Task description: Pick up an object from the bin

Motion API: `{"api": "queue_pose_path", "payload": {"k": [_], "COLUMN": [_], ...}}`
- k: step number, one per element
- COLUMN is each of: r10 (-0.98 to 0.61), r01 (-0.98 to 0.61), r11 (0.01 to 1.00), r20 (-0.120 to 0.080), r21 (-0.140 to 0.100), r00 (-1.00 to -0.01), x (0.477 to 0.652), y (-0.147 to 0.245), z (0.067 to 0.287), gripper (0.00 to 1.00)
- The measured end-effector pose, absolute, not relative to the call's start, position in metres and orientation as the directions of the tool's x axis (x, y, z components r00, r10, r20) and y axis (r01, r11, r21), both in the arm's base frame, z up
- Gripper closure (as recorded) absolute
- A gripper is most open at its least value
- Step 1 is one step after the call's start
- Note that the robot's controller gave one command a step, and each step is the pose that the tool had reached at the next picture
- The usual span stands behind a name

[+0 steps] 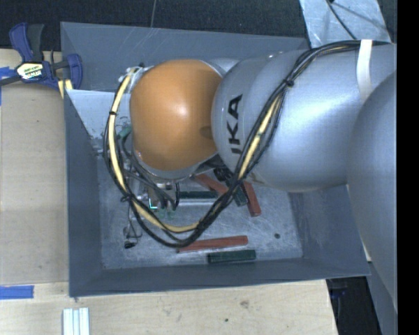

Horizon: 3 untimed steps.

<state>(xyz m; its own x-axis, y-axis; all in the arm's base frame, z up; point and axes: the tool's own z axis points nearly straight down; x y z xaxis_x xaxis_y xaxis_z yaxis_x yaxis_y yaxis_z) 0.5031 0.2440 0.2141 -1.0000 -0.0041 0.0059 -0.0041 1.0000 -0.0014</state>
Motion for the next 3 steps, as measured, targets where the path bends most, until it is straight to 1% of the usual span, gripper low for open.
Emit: {"api": "queue_pose_path", "payload": {"k": [1, 2, 3], "r10": [0.001, -0.113, -0.3], "r01": [0.001, -0.113, -0.3], "r11": [1.0, 0.994, 0.954], "r20": [-0.002, -0.006, -0.008], "r21": [0.001, 0.001, 0.0], "r00": [-1.0, -0.994, -0.954], "x": [0.505, 0.56, 0.621], "y": [0.243, 0.208, 0.179], "z": [0.219, 0.151, 0.069], "gripper": [0.0, 0.0, 0.0]}}
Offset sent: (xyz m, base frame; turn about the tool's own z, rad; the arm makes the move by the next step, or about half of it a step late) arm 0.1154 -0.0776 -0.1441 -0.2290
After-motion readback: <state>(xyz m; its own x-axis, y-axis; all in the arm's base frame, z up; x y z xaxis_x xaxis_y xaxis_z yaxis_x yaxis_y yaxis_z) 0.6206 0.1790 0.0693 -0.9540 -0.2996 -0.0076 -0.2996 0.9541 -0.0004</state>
